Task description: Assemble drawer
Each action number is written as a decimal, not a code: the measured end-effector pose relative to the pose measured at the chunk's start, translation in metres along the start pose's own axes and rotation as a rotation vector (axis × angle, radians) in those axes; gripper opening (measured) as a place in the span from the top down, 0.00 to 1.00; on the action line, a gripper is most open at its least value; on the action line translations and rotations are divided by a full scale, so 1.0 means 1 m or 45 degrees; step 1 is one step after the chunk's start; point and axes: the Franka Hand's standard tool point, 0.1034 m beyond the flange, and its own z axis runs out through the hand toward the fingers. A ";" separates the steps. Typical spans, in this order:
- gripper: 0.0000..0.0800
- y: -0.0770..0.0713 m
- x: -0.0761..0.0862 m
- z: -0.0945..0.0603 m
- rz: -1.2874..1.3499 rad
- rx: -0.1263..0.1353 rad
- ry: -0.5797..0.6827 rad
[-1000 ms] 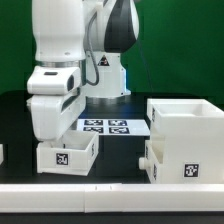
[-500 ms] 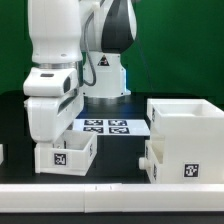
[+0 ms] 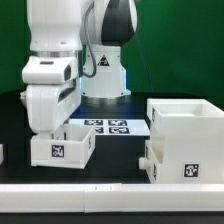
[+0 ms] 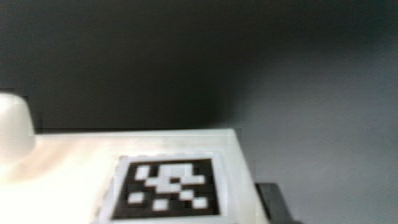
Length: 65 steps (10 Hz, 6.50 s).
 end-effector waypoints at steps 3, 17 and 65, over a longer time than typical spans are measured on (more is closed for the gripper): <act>0.95 0.034 0.045 -0.027 -0.157 -0.025 -0.063; 0.95 0.032 0.090 -0.024 -0.210 0.039 -0.047; 0.19 0.057 0.142 -0.016 -0.024 0.054 0.215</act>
Offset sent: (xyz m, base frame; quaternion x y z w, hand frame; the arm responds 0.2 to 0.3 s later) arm 0.0088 0.0261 -0.0015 0.0252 -0.0904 -0.0555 0.9940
